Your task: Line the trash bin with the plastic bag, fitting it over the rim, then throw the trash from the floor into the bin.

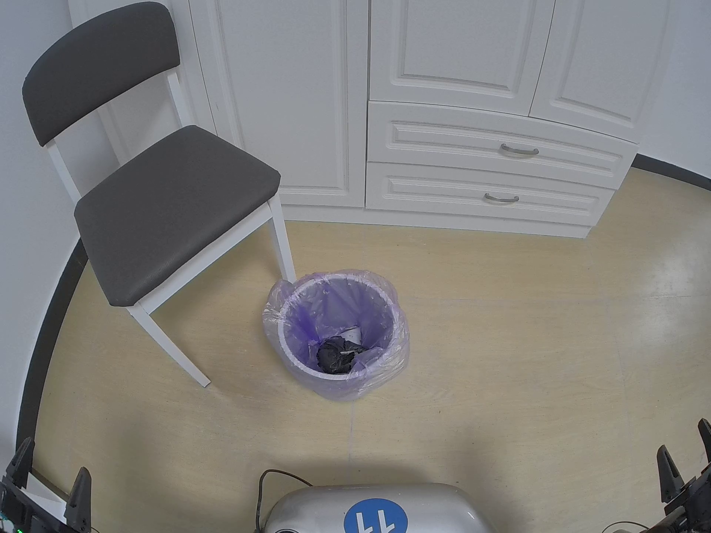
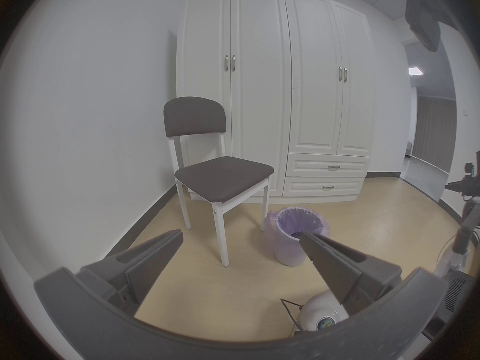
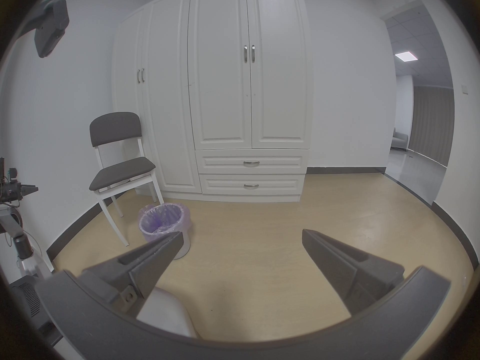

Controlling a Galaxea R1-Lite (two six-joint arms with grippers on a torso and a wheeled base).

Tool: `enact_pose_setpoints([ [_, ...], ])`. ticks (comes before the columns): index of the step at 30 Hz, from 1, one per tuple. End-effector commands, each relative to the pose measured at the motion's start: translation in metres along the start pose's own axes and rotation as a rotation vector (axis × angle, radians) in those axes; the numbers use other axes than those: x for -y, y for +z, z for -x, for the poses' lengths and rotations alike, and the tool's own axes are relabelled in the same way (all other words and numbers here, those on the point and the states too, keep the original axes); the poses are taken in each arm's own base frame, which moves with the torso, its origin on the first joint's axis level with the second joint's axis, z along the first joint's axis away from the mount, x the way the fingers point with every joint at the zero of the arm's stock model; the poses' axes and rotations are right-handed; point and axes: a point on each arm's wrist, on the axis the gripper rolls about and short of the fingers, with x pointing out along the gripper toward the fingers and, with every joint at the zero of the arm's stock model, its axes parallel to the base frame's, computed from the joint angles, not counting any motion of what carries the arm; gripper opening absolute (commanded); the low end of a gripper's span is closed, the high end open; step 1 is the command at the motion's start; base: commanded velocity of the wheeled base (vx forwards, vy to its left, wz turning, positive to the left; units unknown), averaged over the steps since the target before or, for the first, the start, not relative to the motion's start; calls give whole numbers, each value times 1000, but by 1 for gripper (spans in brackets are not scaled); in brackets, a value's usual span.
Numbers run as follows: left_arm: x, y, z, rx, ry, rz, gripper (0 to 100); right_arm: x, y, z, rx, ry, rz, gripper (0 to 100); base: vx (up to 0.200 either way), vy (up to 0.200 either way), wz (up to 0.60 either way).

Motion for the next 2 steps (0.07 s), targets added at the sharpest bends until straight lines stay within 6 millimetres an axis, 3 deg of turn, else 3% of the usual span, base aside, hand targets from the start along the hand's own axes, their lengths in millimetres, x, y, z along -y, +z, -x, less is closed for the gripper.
enact_pose_setpoints([
  [1, 0, -5, 0, -1, 0, 0, 100, 0, -5, 0, -1, -1, 0, 100, 0, 0, 0],
  [2, 0, -5, 0, -1, 0, 0, 100, 0, -5, 0, -1, -1, 0, 100, 0, 0, 0],
])
